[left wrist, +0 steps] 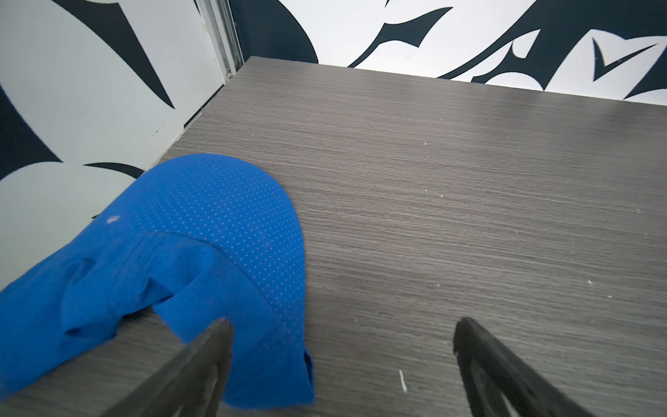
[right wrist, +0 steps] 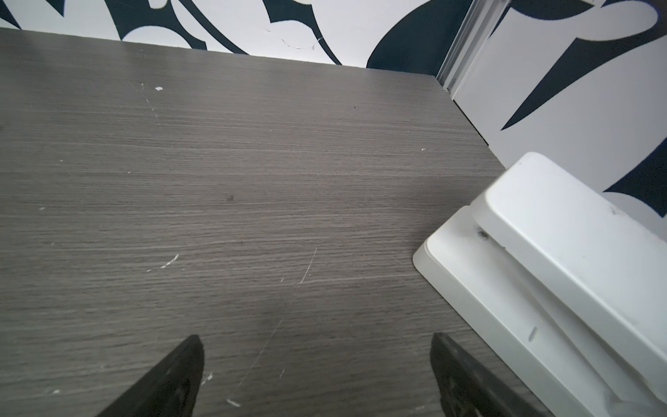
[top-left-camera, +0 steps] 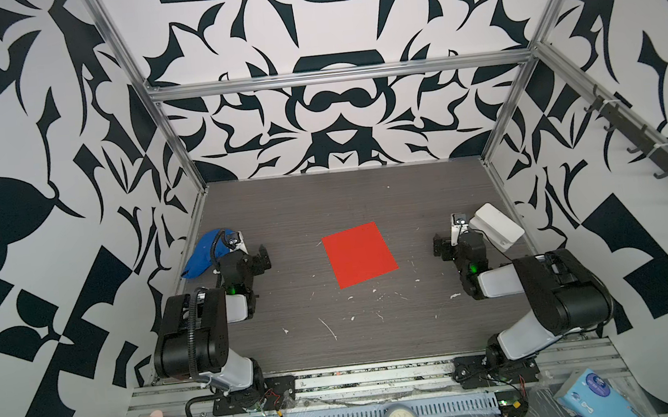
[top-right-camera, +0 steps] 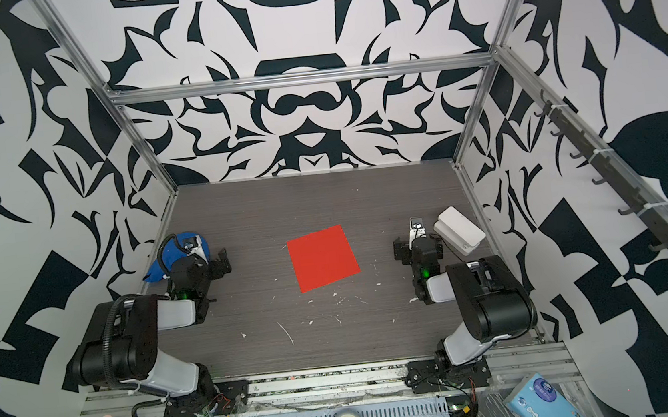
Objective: Fold a paper plane with a square sheet of paper (pick it up from the middle)
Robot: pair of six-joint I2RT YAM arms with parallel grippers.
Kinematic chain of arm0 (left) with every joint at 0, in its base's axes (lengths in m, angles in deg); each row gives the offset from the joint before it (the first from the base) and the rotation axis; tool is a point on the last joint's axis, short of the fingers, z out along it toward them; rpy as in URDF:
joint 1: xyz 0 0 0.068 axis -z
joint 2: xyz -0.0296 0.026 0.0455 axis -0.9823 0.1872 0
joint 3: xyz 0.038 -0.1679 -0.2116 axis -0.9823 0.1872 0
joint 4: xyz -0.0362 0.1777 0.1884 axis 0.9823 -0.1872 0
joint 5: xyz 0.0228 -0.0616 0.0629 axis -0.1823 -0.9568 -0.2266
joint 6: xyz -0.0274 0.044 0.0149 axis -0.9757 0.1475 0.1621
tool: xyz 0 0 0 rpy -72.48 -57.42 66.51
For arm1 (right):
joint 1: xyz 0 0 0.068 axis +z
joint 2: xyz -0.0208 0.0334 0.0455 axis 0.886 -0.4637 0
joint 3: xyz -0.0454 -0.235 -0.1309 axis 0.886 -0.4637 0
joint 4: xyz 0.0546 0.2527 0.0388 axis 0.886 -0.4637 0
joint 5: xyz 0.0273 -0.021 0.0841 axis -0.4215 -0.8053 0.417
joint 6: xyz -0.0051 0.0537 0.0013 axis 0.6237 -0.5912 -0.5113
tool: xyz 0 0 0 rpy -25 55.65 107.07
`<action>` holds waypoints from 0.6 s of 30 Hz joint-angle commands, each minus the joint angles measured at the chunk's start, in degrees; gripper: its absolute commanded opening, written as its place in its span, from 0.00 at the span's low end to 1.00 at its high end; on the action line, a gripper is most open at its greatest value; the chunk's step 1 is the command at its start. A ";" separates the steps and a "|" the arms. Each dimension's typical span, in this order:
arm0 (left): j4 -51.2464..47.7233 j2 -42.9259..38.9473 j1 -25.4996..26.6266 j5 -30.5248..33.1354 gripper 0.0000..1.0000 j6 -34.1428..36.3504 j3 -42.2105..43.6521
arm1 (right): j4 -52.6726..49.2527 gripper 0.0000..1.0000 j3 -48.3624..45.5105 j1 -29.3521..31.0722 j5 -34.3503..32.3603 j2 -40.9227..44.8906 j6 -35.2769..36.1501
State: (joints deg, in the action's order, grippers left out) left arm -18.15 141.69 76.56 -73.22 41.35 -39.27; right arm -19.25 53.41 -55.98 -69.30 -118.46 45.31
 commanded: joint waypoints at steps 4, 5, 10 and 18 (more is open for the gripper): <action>-11.42 -11.83 -0.24 3.37 0.99 -2.31 -2.62 | -15.53 1.00 5.77 0.02 -3.84 12.61 -2.36; -16.61 -14.39 -0.21 3.90 0.99 -3.49 -4.57 | -20.80 1.00 8.45 0.03 -4.77 14.29 -4.66; -40.94 -21.82 -0.16 1.67 0.99 -19.91 -16.64 | -41.05 1.00 20.09 0.37 1.08 16.19 -16.39; -64.18 -13.97 6.36 -12.08 1.00 -37.03 -33.95 | -59.67 1.00 37.59 3.36 26.38 5.30 -25.17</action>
State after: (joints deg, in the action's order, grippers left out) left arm -67.79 123.75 79.75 -78.79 13.55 -70.72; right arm -68.32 86.63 -54.67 -55.51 -109.82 25.20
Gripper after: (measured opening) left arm 0.993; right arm 0.998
